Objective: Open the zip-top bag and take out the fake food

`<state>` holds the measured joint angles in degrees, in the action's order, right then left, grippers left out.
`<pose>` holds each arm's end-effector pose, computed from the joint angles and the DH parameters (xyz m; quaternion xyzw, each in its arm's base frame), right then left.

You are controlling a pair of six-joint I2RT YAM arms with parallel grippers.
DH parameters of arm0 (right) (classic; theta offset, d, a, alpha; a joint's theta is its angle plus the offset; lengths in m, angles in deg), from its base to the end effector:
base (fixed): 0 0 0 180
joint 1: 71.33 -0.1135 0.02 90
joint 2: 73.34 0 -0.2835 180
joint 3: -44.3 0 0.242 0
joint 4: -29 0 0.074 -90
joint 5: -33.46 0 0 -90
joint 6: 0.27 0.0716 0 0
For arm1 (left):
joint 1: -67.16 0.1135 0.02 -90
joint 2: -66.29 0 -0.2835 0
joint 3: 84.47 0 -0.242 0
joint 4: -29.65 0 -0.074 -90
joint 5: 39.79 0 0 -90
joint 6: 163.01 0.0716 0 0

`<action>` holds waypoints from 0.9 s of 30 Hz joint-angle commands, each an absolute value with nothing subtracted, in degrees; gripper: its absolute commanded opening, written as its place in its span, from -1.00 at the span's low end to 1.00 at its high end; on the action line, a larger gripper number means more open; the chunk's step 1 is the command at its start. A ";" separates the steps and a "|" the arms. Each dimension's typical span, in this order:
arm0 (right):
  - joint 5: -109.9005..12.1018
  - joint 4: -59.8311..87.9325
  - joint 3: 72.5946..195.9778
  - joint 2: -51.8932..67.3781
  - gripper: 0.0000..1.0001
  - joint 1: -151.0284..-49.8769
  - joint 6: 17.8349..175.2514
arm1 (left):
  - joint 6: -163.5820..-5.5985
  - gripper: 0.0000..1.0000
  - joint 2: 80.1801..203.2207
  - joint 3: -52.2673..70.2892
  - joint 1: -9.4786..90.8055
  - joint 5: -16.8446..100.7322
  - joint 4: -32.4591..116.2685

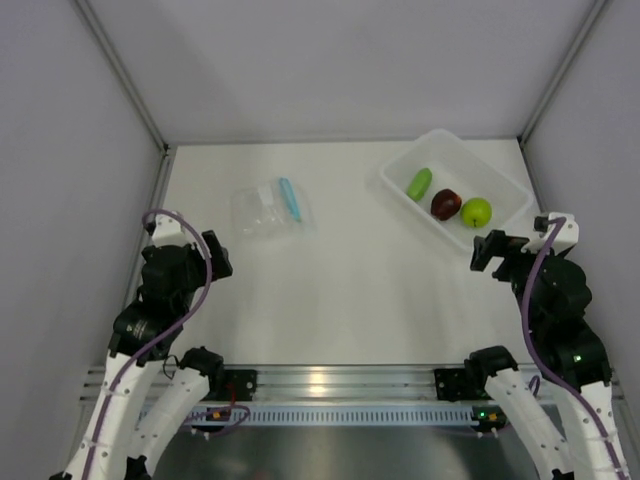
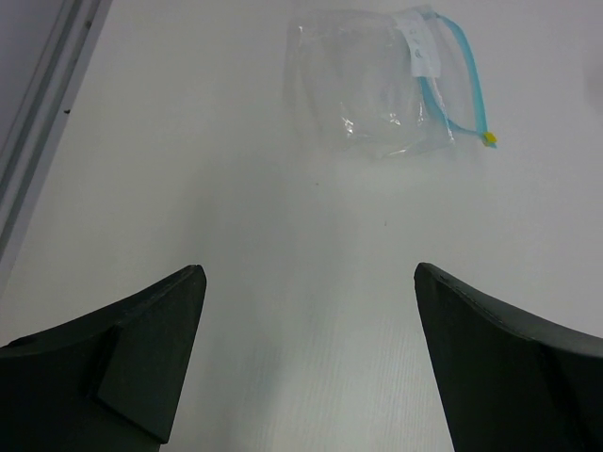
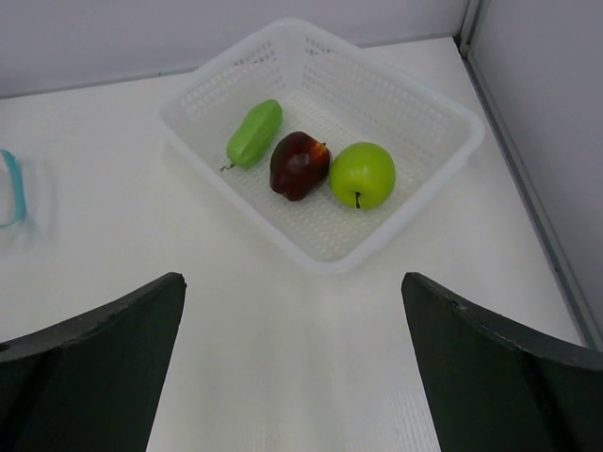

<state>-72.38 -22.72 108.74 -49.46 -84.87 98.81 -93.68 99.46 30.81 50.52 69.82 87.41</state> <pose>0.0870 0.0009 0.3580 0.0577 0.7680 0.0190 0.6376 0.1179 -0.0101 0.3328 -0.1193 0.8329 -0.0296 0.5395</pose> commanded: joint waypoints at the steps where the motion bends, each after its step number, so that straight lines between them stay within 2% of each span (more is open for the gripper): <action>1: -73.85 -20.95 108.05 -51.45 0.98 -86.00 97.55 | -93.66 0.96 96.28 32.05 50.38 68.75 83.30; 14: -69.20 -18.84 104.18 -48.21 0.99 -86.27 100.19 | -94.19 0.96 90.55 34.68 50.38 69.55 81.98; 27: -66.92 -16.73 103.13 -47.67 0.99 -86.27 100.19 | -94.19 0.96 91.52 35.12 50.38 70.60 81.89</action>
<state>-68.77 -20.88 103.27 -47.01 -85.59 99.97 -94.29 90.96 34.66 50.52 70.13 85.13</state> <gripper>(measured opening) 0.994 0.982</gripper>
